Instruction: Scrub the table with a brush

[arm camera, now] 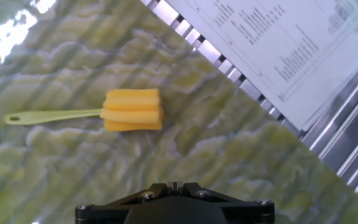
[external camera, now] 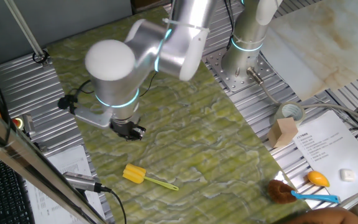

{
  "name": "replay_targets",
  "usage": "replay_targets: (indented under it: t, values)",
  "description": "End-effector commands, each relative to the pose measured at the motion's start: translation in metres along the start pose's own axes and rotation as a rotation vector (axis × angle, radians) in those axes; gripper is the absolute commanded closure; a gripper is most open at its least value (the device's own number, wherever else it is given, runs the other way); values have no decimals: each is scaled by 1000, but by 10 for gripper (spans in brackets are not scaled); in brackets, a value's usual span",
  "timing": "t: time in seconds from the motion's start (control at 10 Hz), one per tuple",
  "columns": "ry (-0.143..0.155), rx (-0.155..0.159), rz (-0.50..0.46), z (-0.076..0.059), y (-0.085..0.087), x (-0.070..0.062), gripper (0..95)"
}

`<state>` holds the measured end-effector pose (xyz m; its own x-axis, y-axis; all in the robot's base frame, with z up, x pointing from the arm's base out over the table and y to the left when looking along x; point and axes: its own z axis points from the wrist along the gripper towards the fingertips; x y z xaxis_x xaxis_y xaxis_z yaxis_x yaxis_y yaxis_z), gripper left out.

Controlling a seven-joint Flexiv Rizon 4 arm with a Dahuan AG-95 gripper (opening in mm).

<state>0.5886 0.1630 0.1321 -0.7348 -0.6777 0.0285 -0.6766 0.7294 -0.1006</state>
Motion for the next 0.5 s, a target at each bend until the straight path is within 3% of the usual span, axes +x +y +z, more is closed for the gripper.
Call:
replay_targets:
  t: [0.1,0.5]
  values:
    - [-59,-96,-418,2,-1,1,950]
    - [-99,-118,-629,11,23,-13,950]
